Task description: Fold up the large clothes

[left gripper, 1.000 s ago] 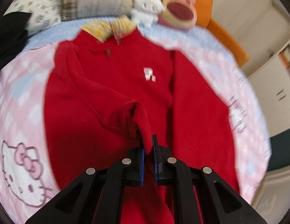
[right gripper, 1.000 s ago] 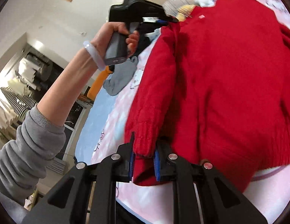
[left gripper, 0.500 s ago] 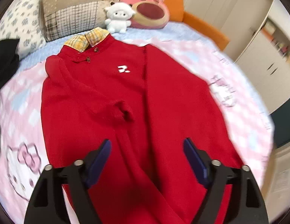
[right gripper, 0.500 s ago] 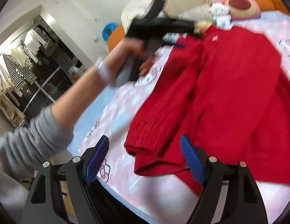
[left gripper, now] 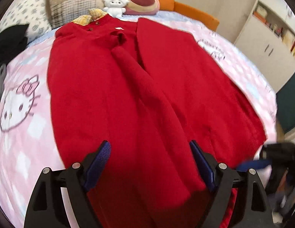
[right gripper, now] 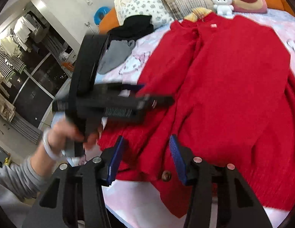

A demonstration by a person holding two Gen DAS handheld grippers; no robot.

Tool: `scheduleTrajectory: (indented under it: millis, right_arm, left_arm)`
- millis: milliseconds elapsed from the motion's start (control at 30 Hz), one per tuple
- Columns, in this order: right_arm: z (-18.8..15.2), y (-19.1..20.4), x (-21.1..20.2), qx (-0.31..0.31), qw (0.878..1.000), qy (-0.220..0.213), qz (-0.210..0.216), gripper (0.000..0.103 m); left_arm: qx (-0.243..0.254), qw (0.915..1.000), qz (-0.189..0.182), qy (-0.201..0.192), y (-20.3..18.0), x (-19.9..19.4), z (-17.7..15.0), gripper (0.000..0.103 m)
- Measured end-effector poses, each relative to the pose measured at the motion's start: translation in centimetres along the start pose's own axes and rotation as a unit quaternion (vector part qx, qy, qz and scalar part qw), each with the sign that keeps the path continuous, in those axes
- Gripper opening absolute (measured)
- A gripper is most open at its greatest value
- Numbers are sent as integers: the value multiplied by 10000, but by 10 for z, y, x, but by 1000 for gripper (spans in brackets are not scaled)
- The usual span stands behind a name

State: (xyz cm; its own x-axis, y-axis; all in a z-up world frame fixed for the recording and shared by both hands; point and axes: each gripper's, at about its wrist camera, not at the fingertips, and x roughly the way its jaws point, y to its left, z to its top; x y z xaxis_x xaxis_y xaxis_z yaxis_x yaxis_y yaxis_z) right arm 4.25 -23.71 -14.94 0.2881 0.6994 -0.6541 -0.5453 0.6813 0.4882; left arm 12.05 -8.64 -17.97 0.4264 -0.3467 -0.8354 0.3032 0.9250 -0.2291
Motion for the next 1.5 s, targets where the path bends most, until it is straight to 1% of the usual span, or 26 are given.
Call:
scheduleTrajectory:
  millis: [100, 200, 267, 300, 333, 367, 433, 500, 567, 600, 667, 733, 767, 867, 967, 1033, 1067, 1100, 1133, 1200, 1233, 1300, 1367, 1400, 1467, 1500]
  right_arm:
    - [24, 5, -16, -282, 9992, -228, -194, 57]
    - [79, -6, -26, -390, 9977, -507, -220, 65]
    - [118, -16, -15, -517, 9960, -591, -425, 64]
    - [141, -26, -1, -566, 9959, -570, -418, 53]
    - [160, -37, 15, -498, 9969, -468, -392, 27]
    - [173, -49, 28, -403, 9977, -370, -395, 21]
    - [200, -79, 64, -100, 9993, -121, -327, 20]
    - [217, -101, 96, 26, 9985, 104, -538, 20]
    - [227, -119, 127, 164, 9987, 313, -369, 20]
    - [230, -126, 142, 169, 9981, 427, -419, 20]
    - [236, -137, 166, 179, 9951, 575, -786, 17]
    - [234, -146, 191, 164, 9922, 772, -963, 17]
    - [233, -145, 197, 104, 9923, 729, -999, 17]
    - [235, -136, 194, -163, 9915, 727, -1064, 23]
    - [240, -137, 161, -221, 9942, 731, -754, 34]
    - [247, -143, 128, -290, 9936, 504, -972, 71]
    - [251, -149, 110, -351, 9930, 364, -1064, 73]
    - [257, -160, 87, -380, 9914, 222, -1232, 72]
    - [262, -170, 73, -345, 9901, 156, -1354, 72]
    - [271, -201, 35, -50, 9873, -41, -1585, 72]
    - [273, -214, 22, 82, 9862, -89, -1651, 73]
    - [272, -237, -1, 298, 9836, -157, -1774, 73]
    - [265, -256, -24, 373, 9816, -189, -1861, 73]
    - [261, -262, -32, 392, 9809, -200, -1897, 73]
    - [248, -277, -46, 472, 9800, -178, -1924, 73]
    - [243, -283, -50, 494, 9797, -150, -1935, 73]
  left_arm:
    - [-267, 9987, -326, -271, 5, -33, -10, 82]
    - [53, 9982, -221, -558, -9, -63, -23, 82]
    - [360, 9973, -53, -643, -22, -72, -31, 82]
    - [546, 9965, 80, -635, -30, -73, -37, 82]
    - [686, 9956, 170, -616, -36, -72, -42, 82]
    - [777, 9949, 245, -593, -41, -69, -44, 81]
    - [790, 9951, 197, -567, -44, -64, -52, 77]
    - [770, 9953, 129, -574, -45, -58, -54, 76]
    - [776, 9955, 176, -518, -45, -48, -56, 76]
    - [753, 9959, 197, -455, -44, -42, -58, 77]
    - [697, 9967, 190, -379, -41, -34, -61, 77]
    - [654, 9969, 199, -397, -39, -32, -64, 77]
    - [683, 9967, 256, -366, -39, -32, -64, 77]
    - [660, 9971, 308, -209, -39, -36, -57, 77]
    - [788, 9956, 449, -241, -51, -52, -46, 78]
    - [1049, 9927, 484, -338, -74, -63, -33, 87]
    - [1254, 9901, 510, -381, -91, -65, -24, 91]
    - [1457, 9865, 604, -433, -107, -64, -17, 93]
    - [1737, 9807, 741, -497, -127, -59, -10, 93]
    - [2365, 9646, 1008, -582, -172, -39, 4, 93]
    - [2681, 9561, 1016, -610, -197, -26, 9, 93]
    - [3120, 9430, 957, -653, -232, -7, 12, 93]
    - [3571, 9288, 829, -533, -266, 16, 10, 93]
    - [3731, 9247, 657, -365, -281, 27, 6, 93]
    - [3848, 9227, 242, -4, -298, 46, -1, 93]
    - [3872, 9215, 279, 89, -301, 55, -2, 93]
